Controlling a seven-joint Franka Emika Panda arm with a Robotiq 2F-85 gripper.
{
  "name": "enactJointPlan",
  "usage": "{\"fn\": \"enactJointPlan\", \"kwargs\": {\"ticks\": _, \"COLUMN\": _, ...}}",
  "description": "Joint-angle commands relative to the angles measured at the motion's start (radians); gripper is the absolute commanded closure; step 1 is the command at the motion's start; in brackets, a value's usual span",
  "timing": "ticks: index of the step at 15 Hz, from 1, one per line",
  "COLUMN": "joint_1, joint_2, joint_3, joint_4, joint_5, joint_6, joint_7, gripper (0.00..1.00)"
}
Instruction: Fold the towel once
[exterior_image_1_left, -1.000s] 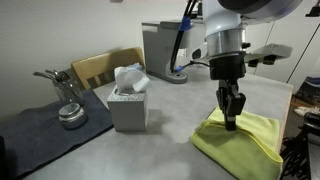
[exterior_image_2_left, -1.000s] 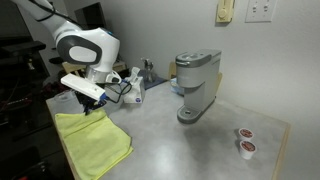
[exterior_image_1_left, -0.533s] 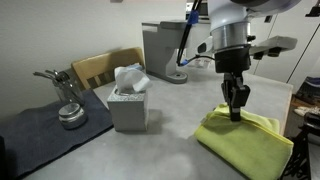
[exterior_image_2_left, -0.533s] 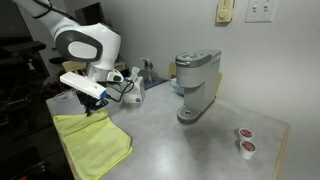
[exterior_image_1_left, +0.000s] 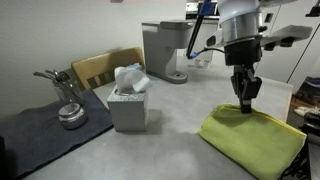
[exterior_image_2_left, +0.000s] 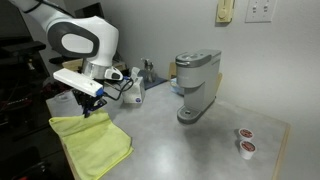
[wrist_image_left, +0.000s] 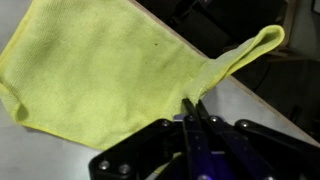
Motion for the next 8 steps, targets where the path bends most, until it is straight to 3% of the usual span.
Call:
{"fn": "enactJointPlan", "kwargs": {"ticks": 1, "joint_1": 0.010, "joint_2": -0.066, "joint_3": -0.030, "joint_4": -0.040, "joint_5": -0.040, "joint_6": -0.029, "joint_7": 0.025, "gripper": 0.99}}
{"fn": "enactJointPlan", "kwargs": {"ticks": 8, "joint_1": 0.001, "joint_2": -0.116, "joint_3": -0.078, "joint_4": -0.056, "joint_5": -0.095, "joint_6": -0.054, "joint_7": -0.002, "gripper": 0.99}}
